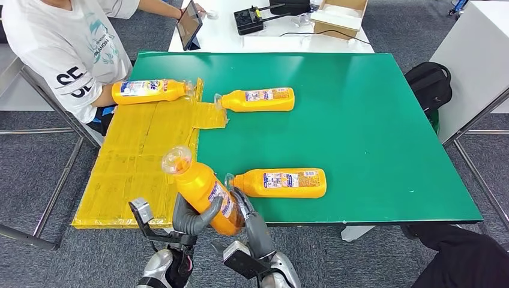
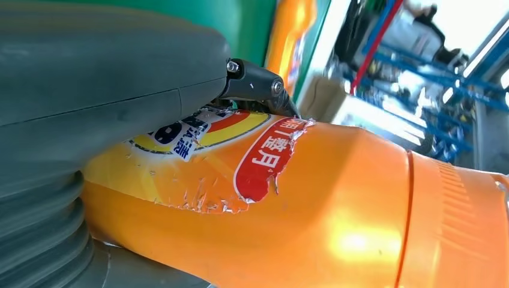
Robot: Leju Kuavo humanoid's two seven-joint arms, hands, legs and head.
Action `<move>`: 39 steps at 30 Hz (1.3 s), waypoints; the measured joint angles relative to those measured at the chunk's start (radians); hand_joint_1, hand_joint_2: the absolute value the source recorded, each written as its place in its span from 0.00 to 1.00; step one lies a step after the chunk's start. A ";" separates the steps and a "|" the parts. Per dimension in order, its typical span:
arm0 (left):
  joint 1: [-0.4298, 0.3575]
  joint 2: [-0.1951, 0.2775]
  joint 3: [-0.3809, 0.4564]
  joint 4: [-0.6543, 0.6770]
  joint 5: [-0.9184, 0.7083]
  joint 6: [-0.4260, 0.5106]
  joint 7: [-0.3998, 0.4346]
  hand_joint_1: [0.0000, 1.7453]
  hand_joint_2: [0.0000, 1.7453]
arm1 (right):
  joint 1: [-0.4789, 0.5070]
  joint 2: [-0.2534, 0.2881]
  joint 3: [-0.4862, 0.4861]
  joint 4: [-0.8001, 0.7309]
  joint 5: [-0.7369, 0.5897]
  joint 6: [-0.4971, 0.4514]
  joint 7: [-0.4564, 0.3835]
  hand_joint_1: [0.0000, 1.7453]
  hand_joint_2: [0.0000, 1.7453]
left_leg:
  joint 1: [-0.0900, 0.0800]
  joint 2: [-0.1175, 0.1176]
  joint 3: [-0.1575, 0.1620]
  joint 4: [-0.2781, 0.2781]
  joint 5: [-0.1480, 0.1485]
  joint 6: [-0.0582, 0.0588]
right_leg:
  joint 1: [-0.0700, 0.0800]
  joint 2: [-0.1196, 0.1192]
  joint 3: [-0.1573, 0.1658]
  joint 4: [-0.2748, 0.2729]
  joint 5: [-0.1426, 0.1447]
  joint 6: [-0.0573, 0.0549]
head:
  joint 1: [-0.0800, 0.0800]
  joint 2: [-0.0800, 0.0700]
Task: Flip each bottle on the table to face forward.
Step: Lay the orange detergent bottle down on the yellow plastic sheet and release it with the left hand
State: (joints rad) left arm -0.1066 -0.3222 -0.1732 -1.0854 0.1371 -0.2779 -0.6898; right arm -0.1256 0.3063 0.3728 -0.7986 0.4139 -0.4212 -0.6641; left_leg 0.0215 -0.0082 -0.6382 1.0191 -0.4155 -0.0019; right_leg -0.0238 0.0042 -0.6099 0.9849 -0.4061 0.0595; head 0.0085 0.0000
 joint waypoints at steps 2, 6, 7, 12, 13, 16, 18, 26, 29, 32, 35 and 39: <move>-0.004 0.000 0.018 -0.022 -0.056 0.088 -0.006 1.00 1.00 | 0.011 0.001 -0.013 -0.040 -0.022 0.050 0.000 0.00 0.00 | 0.000 0.000 0.000 0.000 0.000 0.000 | 0.000 0.000 0.000 0.000 0.000 0.000 | 0.000 0.000; -0.032 0.000 0.076 -0.084 -0.147 0.246 -0.010 1.00 1.00 | 0.030 0.005 -0.051 -0.133 -0.029 0.135 0.000 0.00 0.00 | 0.000 0.000 0.000 0.000 0.000 0.000 | 0.000 0.000 0.000 0.000 0.000 0.000 | 0.000 0.000; -0.043 0.001 0.093 -0.100 -0.165 0.279 -0.010 1.00 1.00 | 0.033 0.007 -0.060 -0.155 -0.029 0.146 0.000 0.00 0.00 | 0.000 0.000 0.000 0.000 0.001 0.000 | 0.000 0.000 0.001 0.000 0.000 0.000 | 0.000 0.000; -0.089 0.001 0.156 -0.170 -0.212 0.382 -0.011 1.00 1.00 | 0.044 0.011 -0.083 -0.243 -0.049 0.151 0.000 0.00 0.00 | 0.000 0.000 0.000 0.000 0.001 0.000 | 0.000 0.000 0.001 0.000 0.000 0.000 | 0.000 0.000; -0.094 0.002 0.163 -0.184 -0.230 0.412 -0.011 1.00 1.00 | 0.047 0.011 -0.086 -0.261 -0.062 0.143 0.000 0.00 0.00 | 0.000 0.000 0.000 0.000 0.001 0.000 | 0.000 0.000 0.001 0.000 0.000 0.000 | 0.000 0.000; -0.112 0.007 0.174 -0.215 -0.321 0.556 -0.011 1.00 1.00 | 0.055 0.011 -0.088 -0.318 -0.114 0.106 0.000 0.00 0.00 | 0.000 -0.001 0.000 0.000 0.001 0.000 | 0.000 0.000 0.001 0.000 0.000 0.000 | 0.000 0.000; -0.133 0.016 0.175 -0.215 -0.423 0.678 -0.011 1.00 1.00 | 0.060 0.011 -0.088 -0.359 -0.146 0.080 0.000 0.00 0.00 | 0.000 -0.001 0.000 0.000 0.001 0.000 | 0.000 0.000 0.001 0.000 0.000 0.000 | 0.000 0.000; -0.270 0.058 0.217 0.013 -1.014 0.967 0.029 1.00 1.00 | 0.071 0.010 -0.079 -0.478 -0.210 0.038 0.000 0.00 0.00 | 0.000 0.000 0.000 0.000 0.001 0.000 | 0.000 0.000 0.001 0.000 0.001 0.000 | 0.000 0.000; -0.292 0.064 0.235 0.067 -1.029 0.974 0.034 1.00 1.00 | 0.073 0.010 -0.075 -0.496 -0.210 0.038 0.000 0.00 0.00 | 0.000 0.000 0.000 0.000 0.001 0.000 | 0.000 0.001 0.001 0.000 0.001 0.000 | 0.000 0.000; -0.301 0.069 0.246 0.095 -1.030 0.976 0.034 1.00 1.00 | 0.074 0.010 -0.074 -0.506 -0.210 0.038 0.000 0.00 0.00 | 0.000 0.000 0.000 0.000 0.001 0.000 | 0.000 0.000 0.001 0.000 0.001 0.000 | 0.000 0.000; -0.307 0.072 0.251 0.112 -1.030 0.976 0.034 1.00 1.00 | 0.075 0.010 -0.073 -0.512 -0.211 0.038 0.000 0.00 0.00 | 0.000 0.000 0.000 0.000 0.001 0.000 | 0.000 0.001 0.001 0.000 0.001 0.000 | 0.000 0.000; -0.317 0.074 0.262 0.128 -1.090 0.976 0.049 1.00 1.00 | 0.076 0.009 -0.072 -0.516 -0.212 0.035 0.000 0.00 0.00 | 0.000 0.000 0.000 0.000 0.001 0.000 | 0.000 0.001 0.001 0.000 0.001 0.000 | 0.000 0.000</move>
State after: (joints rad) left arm -0.4234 -0.2484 0.0892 -0.9570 -0.9528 0.6985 -0.6411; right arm -0.0501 0.3157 0.3009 -1.3144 0.2016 -0.3862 -0.6645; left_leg 0.0216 -0.0084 -0.6383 1.0191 -0.4141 -0.0023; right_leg -0.0238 0.0047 -0.6094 0.9852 -0.4055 0.0594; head 0.0088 0.0000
